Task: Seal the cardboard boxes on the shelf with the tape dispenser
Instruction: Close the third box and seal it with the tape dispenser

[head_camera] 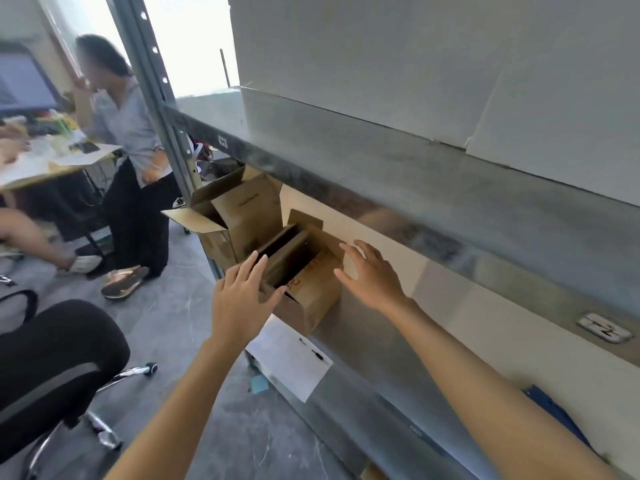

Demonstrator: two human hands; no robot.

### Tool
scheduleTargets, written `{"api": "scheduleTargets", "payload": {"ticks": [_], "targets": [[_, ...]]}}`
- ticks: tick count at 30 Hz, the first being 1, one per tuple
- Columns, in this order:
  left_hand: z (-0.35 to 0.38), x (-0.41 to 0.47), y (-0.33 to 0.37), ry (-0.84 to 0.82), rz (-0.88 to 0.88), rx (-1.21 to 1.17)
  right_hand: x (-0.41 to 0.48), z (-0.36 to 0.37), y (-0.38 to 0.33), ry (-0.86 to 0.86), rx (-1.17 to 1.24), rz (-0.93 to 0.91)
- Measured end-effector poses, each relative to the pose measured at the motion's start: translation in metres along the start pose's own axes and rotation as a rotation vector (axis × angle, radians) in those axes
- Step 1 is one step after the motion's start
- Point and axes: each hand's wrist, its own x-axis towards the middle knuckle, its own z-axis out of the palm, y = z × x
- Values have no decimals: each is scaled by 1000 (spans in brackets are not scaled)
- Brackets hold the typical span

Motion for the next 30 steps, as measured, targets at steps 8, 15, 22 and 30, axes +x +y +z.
{"api": "scheduleTargets", "payload": {"ticks": [8,15,22,30], "targets": [[21,28,-23,-133,-5,-206,47,23,-10,2,39,52],[32,42,-34,-200,111,-385,59,36,-17,20,136,119],[38,64,-39,-253,293,-460,24,25,-5,122,148,237],[58,84,5,-382,314,-636,-56,9,25,239,131,500]]}}
